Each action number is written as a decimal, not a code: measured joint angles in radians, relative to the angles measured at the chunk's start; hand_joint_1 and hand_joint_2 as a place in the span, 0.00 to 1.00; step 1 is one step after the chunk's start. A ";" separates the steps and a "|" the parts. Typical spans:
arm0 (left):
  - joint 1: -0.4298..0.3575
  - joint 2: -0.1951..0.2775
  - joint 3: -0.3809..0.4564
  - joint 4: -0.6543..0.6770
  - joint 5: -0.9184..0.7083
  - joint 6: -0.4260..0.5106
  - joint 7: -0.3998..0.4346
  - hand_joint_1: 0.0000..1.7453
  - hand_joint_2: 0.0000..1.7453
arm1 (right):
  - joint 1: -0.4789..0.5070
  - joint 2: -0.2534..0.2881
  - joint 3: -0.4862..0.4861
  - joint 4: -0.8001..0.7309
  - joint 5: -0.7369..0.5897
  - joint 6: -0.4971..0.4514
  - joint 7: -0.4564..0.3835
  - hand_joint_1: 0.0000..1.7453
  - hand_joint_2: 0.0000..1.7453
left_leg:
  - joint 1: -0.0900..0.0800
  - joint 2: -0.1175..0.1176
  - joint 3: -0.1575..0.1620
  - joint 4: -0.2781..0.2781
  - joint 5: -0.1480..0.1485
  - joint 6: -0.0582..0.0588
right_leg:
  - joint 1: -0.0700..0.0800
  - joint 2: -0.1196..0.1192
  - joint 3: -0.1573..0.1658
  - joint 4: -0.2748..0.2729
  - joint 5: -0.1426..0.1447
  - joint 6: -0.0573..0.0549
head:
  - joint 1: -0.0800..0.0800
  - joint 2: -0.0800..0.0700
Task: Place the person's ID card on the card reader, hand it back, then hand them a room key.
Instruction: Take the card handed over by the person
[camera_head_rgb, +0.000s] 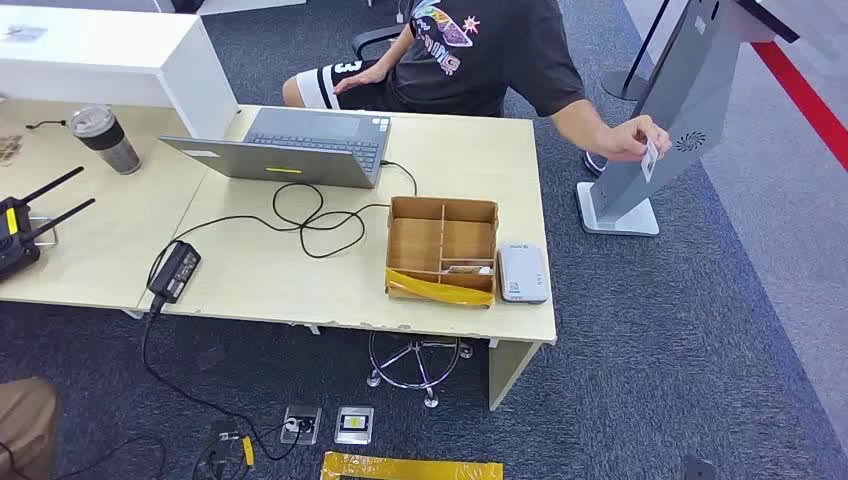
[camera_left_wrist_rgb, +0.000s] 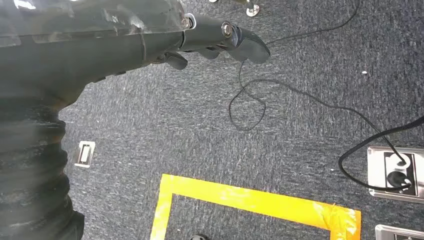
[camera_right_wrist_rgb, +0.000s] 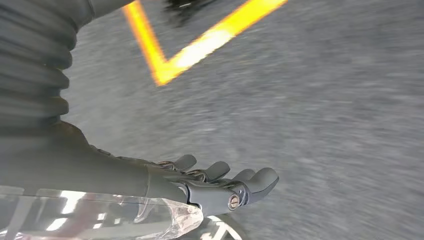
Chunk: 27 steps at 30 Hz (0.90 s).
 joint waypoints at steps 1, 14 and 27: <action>-0.001 0.000 0.000 0.000 0.000 -0.001 0.000 0.00 1.00 | -0.011 -0.006 -0.004 -0.003 -0.010 0.001 -0.016 0.00 1.00 | 0.000 0.000 0.000 0.000 0.000 0.000 | 0.000 0.000 0.000 0.000 0.000 0.000 | 0.000 0.000; -0.014 0.001 0.000 0.000 0.003 -0.020 0.000 0.00 1.00 | -0.258 -0.141 -0.052 -0.079 -0.085 0.025 -0.163 0.00 1.00 | -0.002 -0.001 -0.001 0.000 0.002 0.003 | -0.002 -0.001 -0.001 0.000 0.002 0.002 | 0.000 0.000; -0.018 0.001 0.000 0.000 0.004 -0.019 -0.001 0.00 1.00 | -0.382 -0.176 -0.033 -0.247 -0.040 0.012 -0.227 0.00 1.00 | -0.003 -0.002 -0.002 0.000 0.003 0.003 | -0.003 -0.002 -0.001 0.001 0.002 0.002 | 0.000 0.000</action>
